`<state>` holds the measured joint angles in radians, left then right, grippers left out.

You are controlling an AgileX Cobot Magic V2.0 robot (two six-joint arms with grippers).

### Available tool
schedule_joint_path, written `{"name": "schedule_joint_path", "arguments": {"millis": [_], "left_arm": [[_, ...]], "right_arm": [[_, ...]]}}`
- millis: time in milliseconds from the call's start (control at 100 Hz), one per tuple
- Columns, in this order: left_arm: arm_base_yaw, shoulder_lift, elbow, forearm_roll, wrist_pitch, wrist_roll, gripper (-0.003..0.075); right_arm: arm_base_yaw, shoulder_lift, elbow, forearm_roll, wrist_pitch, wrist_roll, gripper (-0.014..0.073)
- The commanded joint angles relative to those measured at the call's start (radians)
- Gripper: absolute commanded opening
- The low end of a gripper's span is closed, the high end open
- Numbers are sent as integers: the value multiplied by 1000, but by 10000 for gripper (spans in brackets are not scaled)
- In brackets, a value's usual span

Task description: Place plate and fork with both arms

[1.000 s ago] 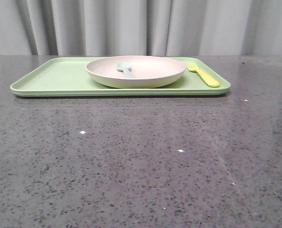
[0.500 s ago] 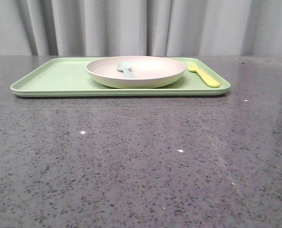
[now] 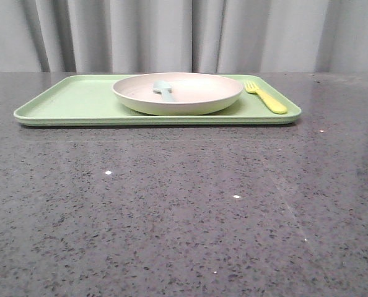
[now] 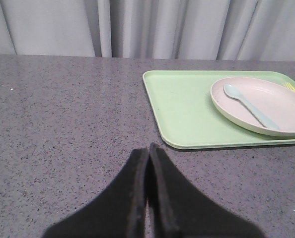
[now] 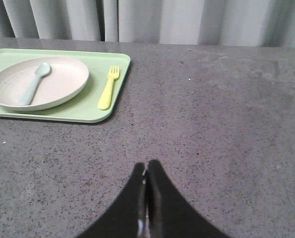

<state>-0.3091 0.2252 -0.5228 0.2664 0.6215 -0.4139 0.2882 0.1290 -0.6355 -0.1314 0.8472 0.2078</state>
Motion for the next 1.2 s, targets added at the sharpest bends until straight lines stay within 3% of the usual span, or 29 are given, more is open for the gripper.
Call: {"name": "schedule_joint_path", "arguments": {"millis": [0, 800, 980, 1110, 1190], "left_arm": [[-7, 11, -23, 11, -77, -11, -20], [9, 11, -18, -28, -67, -11, -20], [121, -3, 88, -84, -237, 24, -20], [230, -37, 204, -235, -408, 261, -20], [294, -61, 266, -244, -489, 318, -20]], "right_arm": [[-6, 14, -21, -24, -82, 2, -65], [-6, 14, -21, -24, -82, 2, -65], [-6, 14, -21, -24, -82, 2, -65], [-6, 14, -21, -24, -82, 2, -65], [-6, 14, -21, -24, -82, 2, -65]]}}
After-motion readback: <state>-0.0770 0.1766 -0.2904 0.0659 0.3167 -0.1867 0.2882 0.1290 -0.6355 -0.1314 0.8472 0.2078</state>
